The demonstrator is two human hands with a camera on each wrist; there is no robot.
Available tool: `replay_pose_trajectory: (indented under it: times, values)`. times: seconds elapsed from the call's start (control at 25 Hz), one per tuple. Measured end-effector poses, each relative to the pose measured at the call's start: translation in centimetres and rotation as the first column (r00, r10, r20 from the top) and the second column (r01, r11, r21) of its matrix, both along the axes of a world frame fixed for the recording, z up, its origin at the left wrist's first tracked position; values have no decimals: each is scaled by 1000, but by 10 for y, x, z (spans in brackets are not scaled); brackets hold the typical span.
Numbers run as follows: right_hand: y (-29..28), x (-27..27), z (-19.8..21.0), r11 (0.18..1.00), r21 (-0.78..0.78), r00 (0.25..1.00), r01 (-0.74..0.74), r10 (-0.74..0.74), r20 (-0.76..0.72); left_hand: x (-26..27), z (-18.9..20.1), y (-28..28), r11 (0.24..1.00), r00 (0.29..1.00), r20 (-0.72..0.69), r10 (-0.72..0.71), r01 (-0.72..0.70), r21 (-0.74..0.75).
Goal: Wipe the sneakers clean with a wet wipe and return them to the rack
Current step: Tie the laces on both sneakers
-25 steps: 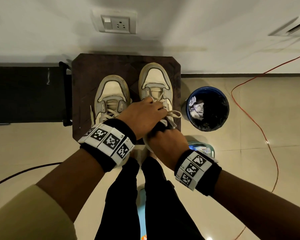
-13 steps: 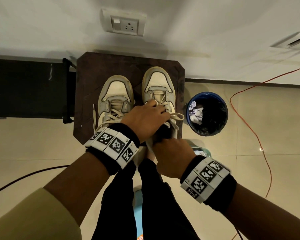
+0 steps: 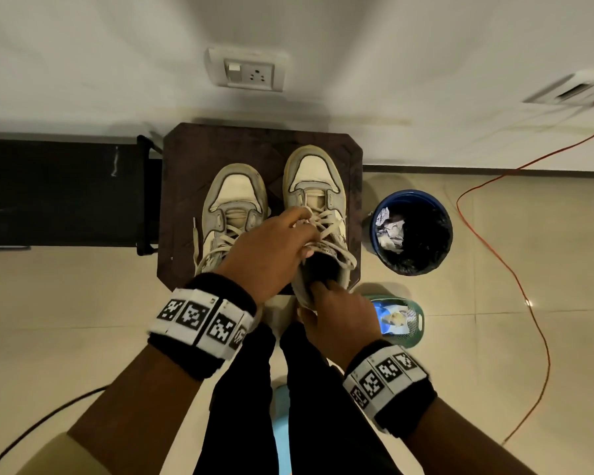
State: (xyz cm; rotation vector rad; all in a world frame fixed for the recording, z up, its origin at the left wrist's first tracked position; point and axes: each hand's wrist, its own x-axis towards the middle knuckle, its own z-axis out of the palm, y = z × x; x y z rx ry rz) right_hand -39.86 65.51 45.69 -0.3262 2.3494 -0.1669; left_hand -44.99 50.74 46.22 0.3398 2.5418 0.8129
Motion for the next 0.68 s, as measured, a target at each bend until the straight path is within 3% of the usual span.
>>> replay_pose_trajectory:
  times: [0.16, 0.4, 0.52, 0.68]
  values:
    - [3, -9, 1, 972, -128, 975, 197, -208, -75, 51, 6, -30, 948, 950, -77, 302, -290, 134]
    - [-5, -23, 13, 939, -173, 938, 296, -320, -135, 105, 18, -57, 806, 825, -45, 564, -561, -185]
    - [-16, -11, 19, 933, -201, 938, 300, -326, -114, 106, 12, -66, 719, 746, -21, 666, -649, -250]
    - [-40, 5, 20, 909, -305, 943, 286, -322, -77, 103, 1, -72, 687, 697, 85, 712, -667, -287]
